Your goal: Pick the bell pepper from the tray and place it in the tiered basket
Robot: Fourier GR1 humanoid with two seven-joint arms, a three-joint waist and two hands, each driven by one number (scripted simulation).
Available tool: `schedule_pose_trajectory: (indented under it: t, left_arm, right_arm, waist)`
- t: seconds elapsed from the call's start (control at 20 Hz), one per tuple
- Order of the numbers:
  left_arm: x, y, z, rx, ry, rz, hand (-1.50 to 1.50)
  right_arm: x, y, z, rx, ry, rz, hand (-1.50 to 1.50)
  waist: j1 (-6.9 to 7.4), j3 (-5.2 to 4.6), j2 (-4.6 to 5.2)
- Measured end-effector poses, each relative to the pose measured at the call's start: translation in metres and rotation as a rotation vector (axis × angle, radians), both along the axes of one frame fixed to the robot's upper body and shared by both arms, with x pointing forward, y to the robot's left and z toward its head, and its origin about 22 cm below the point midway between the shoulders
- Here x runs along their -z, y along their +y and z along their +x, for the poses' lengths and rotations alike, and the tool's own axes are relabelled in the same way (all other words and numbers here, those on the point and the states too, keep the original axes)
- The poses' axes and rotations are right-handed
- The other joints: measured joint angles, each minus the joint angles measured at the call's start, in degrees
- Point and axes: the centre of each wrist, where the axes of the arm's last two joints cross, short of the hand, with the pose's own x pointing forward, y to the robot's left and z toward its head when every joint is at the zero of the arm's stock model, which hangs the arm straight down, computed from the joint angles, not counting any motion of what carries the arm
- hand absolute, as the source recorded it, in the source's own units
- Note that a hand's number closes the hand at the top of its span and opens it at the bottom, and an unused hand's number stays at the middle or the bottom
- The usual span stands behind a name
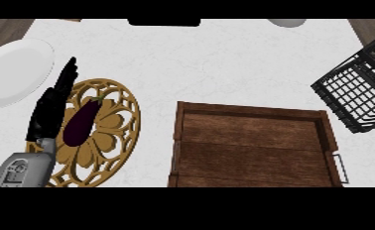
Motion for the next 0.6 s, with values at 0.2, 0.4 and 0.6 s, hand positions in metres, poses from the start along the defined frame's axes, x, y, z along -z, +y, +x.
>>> schedule_pose_trajectory:
  t: [0.2, 0.4, 0.6]
  left_arm:
    - [0.003, 0.003, 0.002, -0.007, 0.002, -0.002, 0.00]
    - [-0.002, 0.006, 0.001, -0.004, -0.003, -0.004, 0.00]
    - [-0.001, 0.001, 0.000, -0.003, -0.004, -0.003, 0.00]
  right_arm:
    - [0.009, -0.024, 0.024, -0.017, 0.020, -0.024, 1.50]
    - [0.019, -0.040, 0.044, -0.054, 0.064, -0.033, 1.50]
    - [0.038, -0.051, 0.060, -0.087, 0.138, -0.004, 1.50]
  waist:
    - [-0.09, 0.01, -0.01]
    - [-0.05, 0.01, -0.07]
    - [-0.13, 0.01, -0.09]
